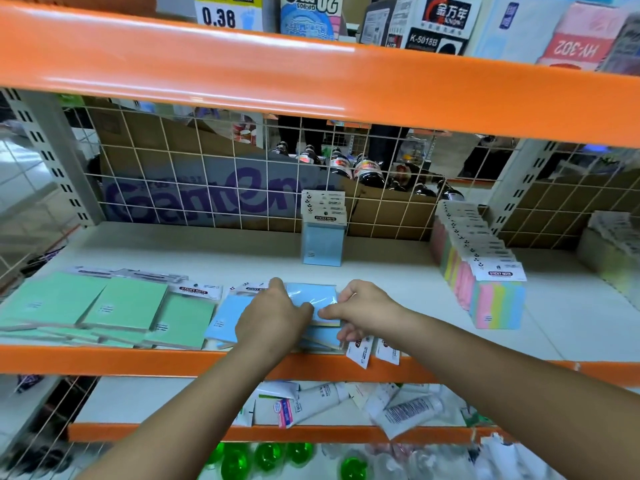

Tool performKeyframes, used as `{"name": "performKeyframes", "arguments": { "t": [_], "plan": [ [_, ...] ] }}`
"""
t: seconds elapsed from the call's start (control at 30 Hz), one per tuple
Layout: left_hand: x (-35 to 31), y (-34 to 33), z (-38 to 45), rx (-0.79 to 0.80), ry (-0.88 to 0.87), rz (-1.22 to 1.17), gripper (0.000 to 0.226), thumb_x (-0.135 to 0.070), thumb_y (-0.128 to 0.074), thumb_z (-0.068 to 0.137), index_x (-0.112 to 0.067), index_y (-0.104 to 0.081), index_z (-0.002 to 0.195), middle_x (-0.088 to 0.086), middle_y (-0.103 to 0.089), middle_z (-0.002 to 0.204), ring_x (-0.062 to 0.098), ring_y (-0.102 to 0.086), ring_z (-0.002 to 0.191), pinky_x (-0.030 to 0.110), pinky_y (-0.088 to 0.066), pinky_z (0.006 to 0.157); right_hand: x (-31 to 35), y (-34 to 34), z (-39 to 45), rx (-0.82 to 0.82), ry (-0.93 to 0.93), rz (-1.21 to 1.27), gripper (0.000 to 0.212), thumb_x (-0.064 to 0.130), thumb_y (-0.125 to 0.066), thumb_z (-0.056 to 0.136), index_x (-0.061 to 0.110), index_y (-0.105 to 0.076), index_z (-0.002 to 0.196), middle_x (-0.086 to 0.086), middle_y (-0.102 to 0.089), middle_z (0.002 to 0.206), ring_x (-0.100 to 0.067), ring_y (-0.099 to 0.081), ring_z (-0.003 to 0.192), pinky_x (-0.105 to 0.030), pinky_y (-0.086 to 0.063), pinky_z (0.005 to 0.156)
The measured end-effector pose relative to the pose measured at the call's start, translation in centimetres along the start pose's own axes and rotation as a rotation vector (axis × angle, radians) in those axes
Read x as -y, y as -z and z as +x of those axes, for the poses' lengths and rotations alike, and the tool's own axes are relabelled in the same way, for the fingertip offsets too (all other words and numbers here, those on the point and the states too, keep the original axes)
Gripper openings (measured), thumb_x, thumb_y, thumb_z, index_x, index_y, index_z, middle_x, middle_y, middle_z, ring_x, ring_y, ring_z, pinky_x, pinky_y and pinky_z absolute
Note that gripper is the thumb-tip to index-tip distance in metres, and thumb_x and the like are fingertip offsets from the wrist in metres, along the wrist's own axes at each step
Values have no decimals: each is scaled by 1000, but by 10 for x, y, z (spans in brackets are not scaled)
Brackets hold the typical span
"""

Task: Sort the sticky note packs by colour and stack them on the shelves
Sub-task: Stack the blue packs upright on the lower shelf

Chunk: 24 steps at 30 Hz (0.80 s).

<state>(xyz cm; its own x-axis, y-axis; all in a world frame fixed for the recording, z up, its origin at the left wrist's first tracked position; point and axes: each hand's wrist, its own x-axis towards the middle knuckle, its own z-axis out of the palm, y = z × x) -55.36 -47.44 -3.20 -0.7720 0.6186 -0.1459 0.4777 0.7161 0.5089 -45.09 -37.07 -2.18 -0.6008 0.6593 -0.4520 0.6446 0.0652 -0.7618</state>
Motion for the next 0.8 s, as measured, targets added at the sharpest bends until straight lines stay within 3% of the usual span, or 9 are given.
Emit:
{"name": "performKeyframes", "arguments": {
  "t": [0.17, 0.37, 0.57, 0.63, 0.8],
  "plan": [
    [-11, -2, 11, 16, 23, -93, 35, -37, -59, 85, -12, -37, 98, 6, -53, 94, 31, -57, 95, 32, -41, 69, -2, 8, 11, -67, 36, 63, 35, 18, -78, 77, 16, -44, 85, -11, -61, 75, -20, -65, 58, -32, -55, 66],
    [-15, -12, 32, 56, 97, -361, 32, -15, -57, 83, -7, -40, 108, 18, -65, 99, 36, -63, 90, 37, -50, 72, -4, 16, 23, -116, 30, 137, 34, 10, -76, 78, 17, -45, 86, -11, -63, 82, -20, -64, 62, -35, -57, 76],
    [-20, -16, 49, 15, 48, -254, 24, -17, -51, 87, -12, -51, 110, 9, -64, 105, 32, -57, 100, 36, -46, 86, -1, 19, 41, -190, 72, 109, 39, 10, -75, 80, 14, -46, 105, -12, -65, 96, -16, -63, 63, -33, -58, 76],
    [-22, -18, 55, 18, 40, -242, 23, -17, -50, 86, -17, -55, 108, 5, -65, 105, 30, -57, 100, 37, -44, 91, 0, 18, 50, -213, 87, 107, 38, 8, -75, 81, 14, -48, 108, -8, -63, 89, -16, -62, 61, -36, -58, 79],
    [-22, -24, 69, 2, 20, -292, 28, -15, -49, 86, -23, -44, 112, 4, -64, 94, 32, -58, 93, 40, -43, 88, 3, 15, 69, -301, 150, 15, 20, 6, -69, 81, 16, -53, 79, -11, -68, 79, -24, -70, 70, -47, -58, 80]
  ]
}}
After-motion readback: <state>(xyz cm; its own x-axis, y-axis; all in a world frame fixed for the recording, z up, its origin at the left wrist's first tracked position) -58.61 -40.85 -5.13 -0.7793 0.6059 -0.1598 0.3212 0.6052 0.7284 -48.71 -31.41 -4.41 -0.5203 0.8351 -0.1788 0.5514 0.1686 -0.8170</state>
